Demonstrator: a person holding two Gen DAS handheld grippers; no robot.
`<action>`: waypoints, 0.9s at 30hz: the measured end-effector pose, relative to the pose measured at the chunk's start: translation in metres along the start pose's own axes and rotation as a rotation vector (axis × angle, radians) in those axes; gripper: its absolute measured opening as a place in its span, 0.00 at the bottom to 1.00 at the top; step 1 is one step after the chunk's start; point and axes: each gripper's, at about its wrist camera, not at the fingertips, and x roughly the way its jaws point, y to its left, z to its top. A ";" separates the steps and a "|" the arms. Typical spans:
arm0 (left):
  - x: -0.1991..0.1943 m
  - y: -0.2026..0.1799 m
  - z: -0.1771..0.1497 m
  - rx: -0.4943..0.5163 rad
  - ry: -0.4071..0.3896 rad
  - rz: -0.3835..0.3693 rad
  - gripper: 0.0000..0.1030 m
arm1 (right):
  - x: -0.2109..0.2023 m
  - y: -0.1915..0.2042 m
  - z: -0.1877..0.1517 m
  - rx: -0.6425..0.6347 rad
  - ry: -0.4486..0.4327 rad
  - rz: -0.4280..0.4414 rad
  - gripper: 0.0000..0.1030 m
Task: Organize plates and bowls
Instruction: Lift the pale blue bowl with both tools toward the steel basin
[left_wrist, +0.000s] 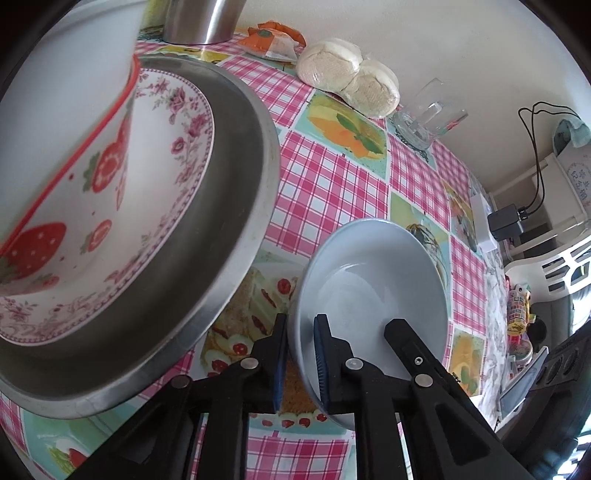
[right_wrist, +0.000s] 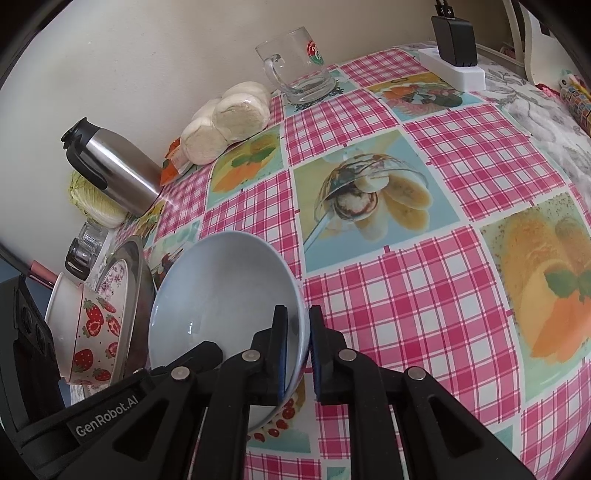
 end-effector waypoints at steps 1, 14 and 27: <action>0.000 0.001 0.000 -0.001 0.002 -0.001 0.15 | 0.000 0.000 0.000 0.001 0.000 0.000 0.11; -0.020 -0.011 0.004 0.045 -0.037 -0.013 0.15 | -0.016 0.004 0.002 -0.004 -0.019 0.015 0.12; -0.096 -0.049 0.009 0.198 -0.178 -0.093 0.16 | -0.101 0.035 0.012 -0.058 -0.228 0.029 0.14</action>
